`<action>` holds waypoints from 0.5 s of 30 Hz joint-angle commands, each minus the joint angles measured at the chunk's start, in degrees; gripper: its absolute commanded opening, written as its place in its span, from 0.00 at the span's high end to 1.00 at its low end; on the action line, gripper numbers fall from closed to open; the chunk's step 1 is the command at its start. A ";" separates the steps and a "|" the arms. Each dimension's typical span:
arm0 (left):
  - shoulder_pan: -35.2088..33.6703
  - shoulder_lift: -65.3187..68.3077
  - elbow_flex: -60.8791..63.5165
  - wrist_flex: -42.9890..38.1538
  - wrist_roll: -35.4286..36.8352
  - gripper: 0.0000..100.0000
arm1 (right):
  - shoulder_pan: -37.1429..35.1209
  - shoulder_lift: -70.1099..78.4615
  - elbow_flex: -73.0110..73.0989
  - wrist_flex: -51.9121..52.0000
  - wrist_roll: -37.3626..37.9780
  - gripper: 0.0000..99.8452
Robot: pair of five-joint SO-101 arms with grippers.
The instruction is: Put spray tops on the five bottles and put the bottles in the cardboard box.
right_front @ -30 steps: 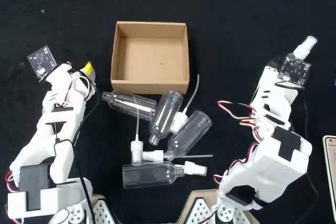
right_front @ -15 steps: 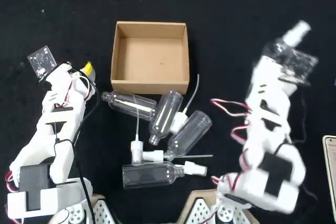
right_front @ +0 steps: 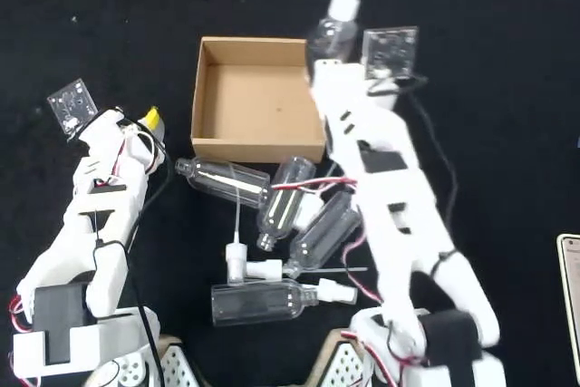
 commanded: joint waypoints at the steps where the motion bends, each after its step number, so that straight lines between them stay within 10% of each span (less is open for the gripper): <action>1: 0.22 -0.70 -2.15 -1.23 0.26 0.82 | -2.81 4.26 -6.29 0.09 0.00 0.99; 15: 0.31 -0.70 -2.15 -1.32 0.26 0.82 | -2.90 17.45 -3.30 -12.66 0.09 0.99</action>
